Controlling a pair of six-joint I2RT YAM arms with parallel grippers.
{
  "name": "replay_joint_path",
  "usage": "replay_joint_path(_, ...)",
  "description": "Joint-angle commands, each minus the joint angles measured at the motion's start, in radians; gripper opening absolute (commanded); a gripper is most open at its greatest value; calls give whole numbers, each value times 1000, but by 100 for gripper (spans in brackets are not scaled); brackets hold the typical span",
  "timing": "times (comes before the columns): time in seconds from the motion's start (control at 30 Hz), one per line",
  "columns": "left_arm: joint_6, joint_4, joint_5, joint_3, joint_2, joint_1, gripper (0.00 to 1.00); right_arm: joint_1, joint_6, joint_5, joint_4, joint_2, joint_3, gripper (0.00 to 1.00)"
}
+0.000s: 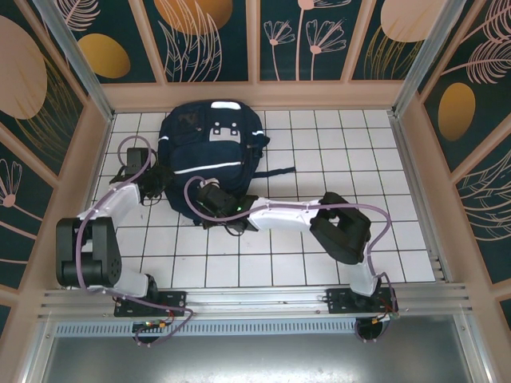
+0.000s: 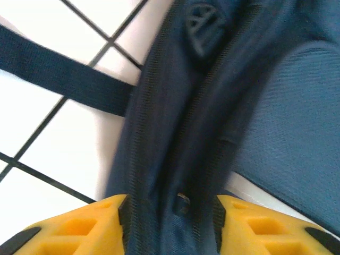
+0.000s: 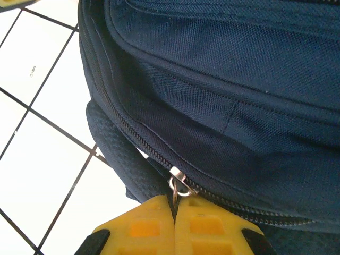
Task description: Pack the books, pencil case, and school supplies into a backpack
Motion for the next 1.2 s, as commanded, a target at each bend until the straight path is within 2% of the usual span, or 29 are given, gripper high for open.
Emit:
replay_joint_path(0.0, -83, 5, 117, -107, -129, -7, 48, -8, -18, -40, 11, 19, 37, 0)
replay_joint_path(0.13, -251, 80, 193, -289, -288, -27, 46, -17, -18, -46, 11, 23, 40, 0)
replay_joint_path(0.27, -405, 169, 202, -391, -372, -114, 46, -21, -16, -50, 10, 13, 31, 0)
replay_joint_path(0.47, -507, 291, 155, -410, -335, -203, 50, -23, -10, -58, 3, -14, 5, 0)
replay_joint_path(0.67, -546, 368, 110, -397, -234, -268, 51, -24, -13, -59, 1, -36, -14, 0)
replay_joint_path(0.7, -549, 383, 108, -394, -220, -276, 50, -24, -10, -60, 1, -36, -14, 0)
replay_joint_path(0.73, -550, 395, 103, -391, -206, -284, 41, -24, -7, -60, -3, -35, -15, 0)
replay_joint_path(0.83, -540, 367, 80, -379, -193, -290, 1, -24, -5, -47, -14, -43, -18, 0)
replay_joint_path(1.03, -447, 148, -74, -324, -267, -285, 0, -55, -3, 6, -35, -120, -121, 0)
replay_joint_path(1.17, -380, 73, -85, -305, -291, -222, 0, -121, -21, 46, -45, -206, -246, 0)
